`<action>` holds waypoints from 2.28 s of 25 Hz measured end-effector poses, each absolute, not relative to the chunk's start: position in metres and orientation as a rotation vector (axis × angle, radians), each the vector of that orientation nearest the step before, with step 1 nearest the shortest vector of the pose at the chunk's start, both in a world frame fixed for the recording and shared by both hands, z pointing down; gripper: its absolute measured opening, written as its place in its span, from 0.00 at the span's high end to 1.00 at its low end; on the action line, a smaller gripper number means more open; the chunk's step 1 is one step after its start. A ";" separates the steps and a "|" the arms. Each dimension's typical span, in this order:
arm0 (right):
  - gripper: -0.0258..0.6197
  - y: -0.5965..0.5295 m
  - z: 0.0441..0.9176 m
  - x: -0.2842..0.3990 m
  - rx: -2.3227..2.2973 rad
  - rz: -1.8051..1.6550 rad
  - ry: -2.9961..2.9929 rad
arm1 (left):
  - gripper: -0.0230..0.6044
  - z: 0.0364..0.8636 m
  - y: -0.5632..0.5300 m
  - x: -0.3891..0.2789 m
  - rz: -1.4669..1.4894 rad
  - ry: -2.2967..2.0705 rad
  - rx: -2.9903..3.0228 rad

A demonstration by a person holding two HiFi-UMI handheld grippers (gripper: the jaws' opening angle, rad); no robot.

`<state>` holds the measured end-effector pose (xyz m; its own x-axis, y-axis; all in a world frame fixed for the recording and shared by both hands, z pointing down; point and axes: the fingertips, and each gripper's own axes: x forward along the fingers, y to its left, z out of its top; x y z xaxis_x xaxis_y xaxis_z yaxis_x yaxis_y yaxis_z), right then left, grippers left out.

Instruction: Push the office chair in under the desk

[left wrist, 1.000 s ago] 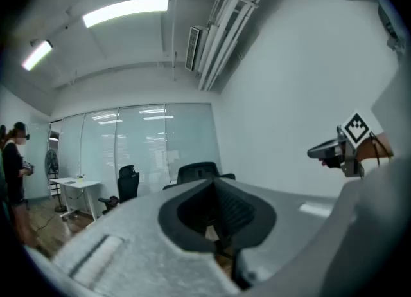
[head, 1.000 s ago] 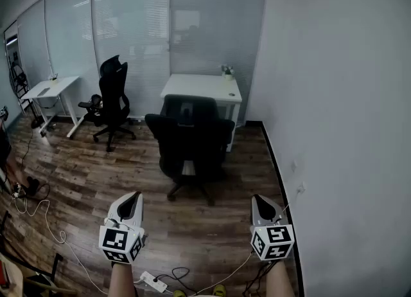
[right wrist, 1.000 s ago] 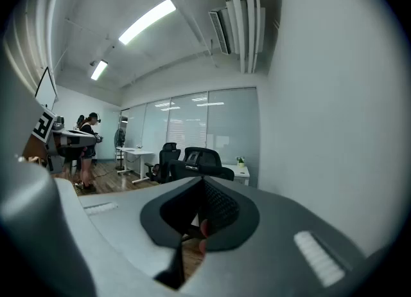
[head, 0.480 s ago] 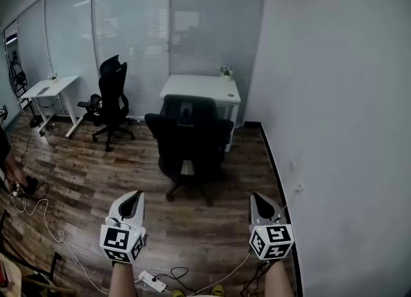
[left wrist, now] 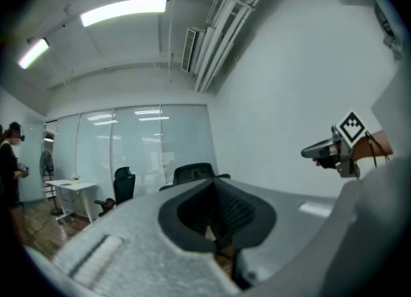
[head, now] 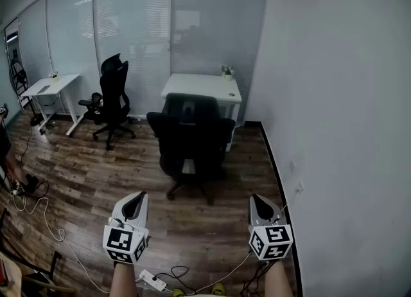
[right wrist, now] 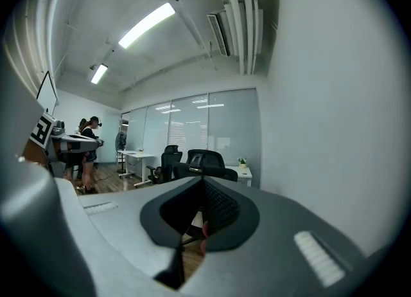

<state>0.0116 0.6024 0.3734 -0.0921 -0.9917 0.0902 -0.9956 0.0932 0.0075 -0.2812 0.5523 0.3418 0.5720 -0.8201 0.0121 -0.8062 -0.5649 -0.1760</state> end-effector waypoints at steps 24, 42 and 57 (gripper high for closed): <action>0.71 0.612 0.381 -0.008 2.004 0.065 -2.272 | 0.70 0.352 0.563 -0.296 -0.194 1.425 -2.641; 0.71 0.627 0.381 -0.051 2.059 0.061 -2.228 | 0.66 0.362 0.569 -0.335 -0.166 1.400 -2.685; 0.71 0.586 0.387 -0.056 2.056 0.058 -2.224 | 0.65 0.371 0.528 -0.333 -0.172 1.361 -2.719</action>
<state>-0.0563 0.5860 0.3873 -0.0754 -0.9912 0.1084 -0.9956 0.0810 0.0478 -0.3328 0.5283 0.3707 0.5953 -0.8014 0.0573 -0.7906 -0.5970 -0.1364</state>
